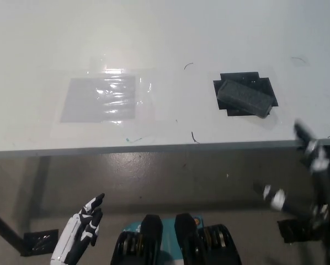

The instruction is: A whiteboard eraser is kept on the black marked spot on the table infront of the robot and the robot uses its right hand to swipe it back and forth on the table twice to clean it

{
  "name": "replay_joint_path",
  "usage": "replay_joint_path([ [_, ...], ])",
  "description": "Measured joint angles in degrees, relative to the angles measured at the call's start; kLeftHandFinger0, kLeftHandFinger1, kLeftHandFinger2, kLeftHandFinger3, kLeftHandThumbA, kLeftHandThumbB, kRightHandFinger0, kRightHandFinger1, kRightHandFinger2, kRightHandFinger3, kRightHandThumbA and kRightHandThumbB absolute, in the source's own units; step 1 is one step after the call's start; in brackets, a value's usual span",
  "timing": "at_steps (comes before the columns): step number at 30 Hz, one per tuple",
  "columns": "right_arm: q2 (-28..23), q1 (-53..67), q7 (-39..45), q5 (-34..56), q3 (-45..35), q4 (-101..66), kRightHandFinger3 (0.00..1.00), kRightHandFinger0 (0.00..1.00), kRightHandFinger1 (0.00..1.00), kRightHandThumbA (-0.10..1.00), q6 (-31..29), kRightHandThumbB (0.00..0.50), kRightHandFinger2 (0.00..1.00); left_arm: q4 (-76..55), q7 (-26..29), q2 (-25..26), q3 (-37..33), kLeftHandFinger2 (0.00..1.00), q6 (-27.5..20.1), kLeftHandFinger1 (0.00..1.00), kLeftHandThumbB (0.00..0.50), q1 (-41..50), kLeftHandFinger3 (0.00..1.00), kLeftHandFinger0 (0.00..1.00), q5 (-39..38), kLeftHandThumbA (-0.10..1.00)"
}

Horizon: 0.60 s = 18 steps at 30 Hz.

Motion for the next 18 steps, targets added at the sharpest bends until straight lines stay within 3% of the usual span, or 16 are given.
replay_joint_path([
  [1,-0.9,-1.7,0.3,-0.3,-0.1,-0.4,1.0,1.0,1.0,0.9,0.9,0.296,1.0,0.0,0.0,0.0,0.0,1.0,0.0,1.0,0.415,0.0,1.0,1.0,0.0,0.9],
  [2,-2.8,-5.7,1.0,-1.1,-0.1,-0.7,1.0,1.0,1.0,0.99,2.8,0.347,1.0,0.0,-0.1,0.0,0.0,1.0,0.0,1.0,0.41,0.0,1.0,1.0,0.0,0.89],
  [3,-3.4,-7.1,1.4,-1.4,-0.1,-0.8,1.0,1.0,1.0,1.0,3.5,0.394,1.0,0.0,-0.1,0.0,0.0,1.0,0.0,1.0,0.404,0.0,1.0,1.0,0.0,0.88],
  [5,-5.6,-12.8,2.7,-2.7,0.3,-0.5,1.0,1.0,1.0,1.0,6.6,0.404,1.0,0.1,-0.1,0.0,0.0,1.0,0.0,1.0,0.406,0.0,1.0,1.0,0.0,0.88],
  [11,-9.4,-28.2,6.5,-5.7,3.1,6.3,1.0,1.0,1.0,1.0,13.1,0.36,1.0,0.3,-0.2,0.0,0.0,1.0,0.0,1.0,0.397,0.0,1.0,1.0,0.0,0.87],
  [13,-9.9,-32.9,7.7,-6.4,4.7,10.5,1.0,1.0,1.0,1.0,15.1,0.37,1.0,0.4,-0.2,0.0,0.0,1.0,0.0,1.0,0.395,0.0,1.0,1.0,0.1,0.87],
  [15,-10.1,-37.8,9.0,-7.2,6.7,15.8,1.0,1.0,1.0,1.0,16.9,0.329,1.0,0.5,-0.2,0.0,0.0,1.0,0.0,1.0,0.399,0.0,1.0,1.0,0.1,0.87],
  [18,-10.1,-43.9,10.7,-8.5,9.6,23.2,1.0,1.0,1.0,1.0,19.6,0.326,1.0,0.5,-0.2,0.0,0.0,1.0,-0.1,1.0,0.398,0.0,1.0,1.0,0.2,0.84],
])
